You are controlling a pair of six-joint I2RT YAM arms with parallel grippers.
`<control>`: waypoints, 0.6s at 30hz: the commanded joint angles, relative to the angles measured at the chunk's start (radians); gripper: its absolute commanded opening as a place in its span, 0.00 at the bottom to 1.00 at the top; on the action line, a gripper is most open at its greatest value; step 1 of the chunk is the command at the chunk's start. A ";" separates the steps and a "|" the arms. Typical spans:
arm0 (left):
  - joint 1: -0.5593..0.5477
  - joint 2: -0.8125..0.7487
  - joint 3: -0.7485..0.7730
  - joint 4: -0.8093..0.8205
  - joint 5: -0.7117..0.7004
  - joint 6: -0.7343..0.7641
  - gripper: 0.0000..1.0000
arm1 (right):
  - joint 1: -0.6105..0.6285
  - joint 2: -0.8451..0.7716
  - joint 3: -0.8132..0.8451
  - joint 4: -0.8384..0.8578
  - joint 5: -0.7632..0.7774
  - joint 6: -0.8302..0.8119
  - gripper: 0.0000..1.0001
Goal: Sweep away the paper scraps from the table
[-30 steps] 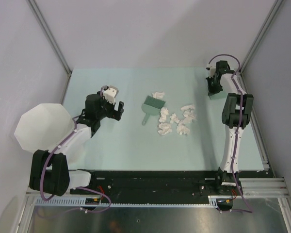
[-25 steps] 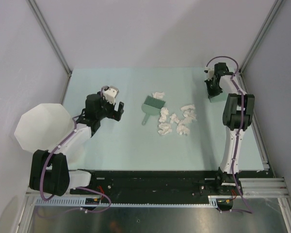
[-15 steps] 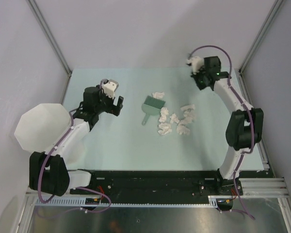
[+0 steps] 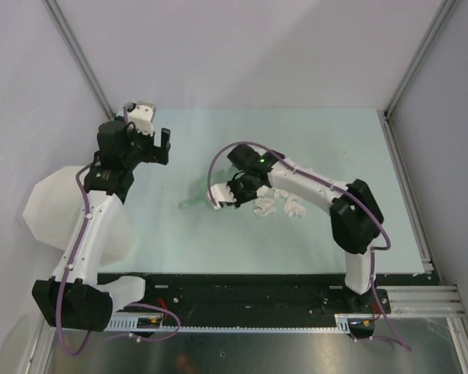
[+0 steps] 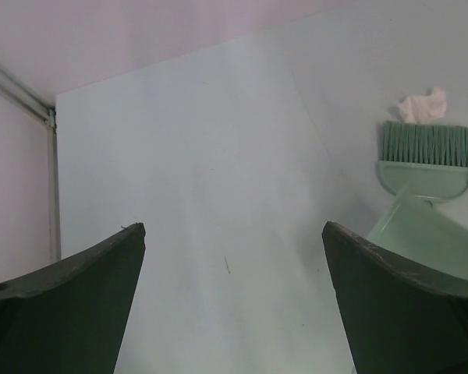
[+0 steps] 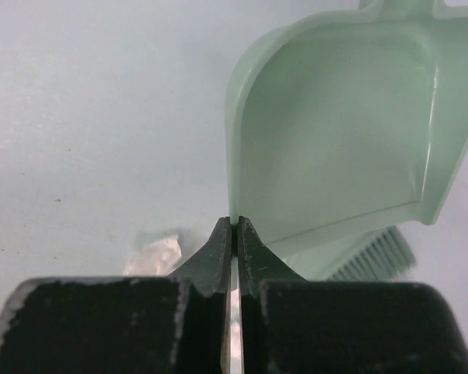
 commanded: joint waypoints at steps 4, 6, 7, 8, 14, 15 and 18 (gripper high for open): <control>0.004 -0.036 0.016 -0.070 -0.063 0.004 1.00 | 0.158 0.194 0.165 -0.173 0.026 -0.326 0.00; 0.004 -0.035 0.005 -0.070 -0.052 0.006 1.00 | 0.186 0.265 0.232 -0.175 0.029 -0.369 0.00; 0.002 -0.035 0.005 -0.070 -0.054 0.004 1.00 | 0.198 0.292 0.257 -0.187 0.023 -0.386 0.00; 0.002 -0.036 0.002 -0.070 -0.057 0.009 1.00 | 0.206 0.316 0.310 -0.189 0.021 -0.400 0.00; 0.002 -0.035 -0.006 -0.072 -0.059 0.021 1.00 | 0.212 0.391 0.337 -0.102 0.007 -0.412 0.12; 0.002 -0.032 -0.007 -0.072 -0.051 0.018 1.00 | 0.210 0.376 0.303 -0.077 0.007 -0.400 0.36; 0.002 -0.018 -0.009 -0.072 -0.042 0.020 1.00 | 0.209 0.322 0.183 0.090 0.007 -0.380 0.73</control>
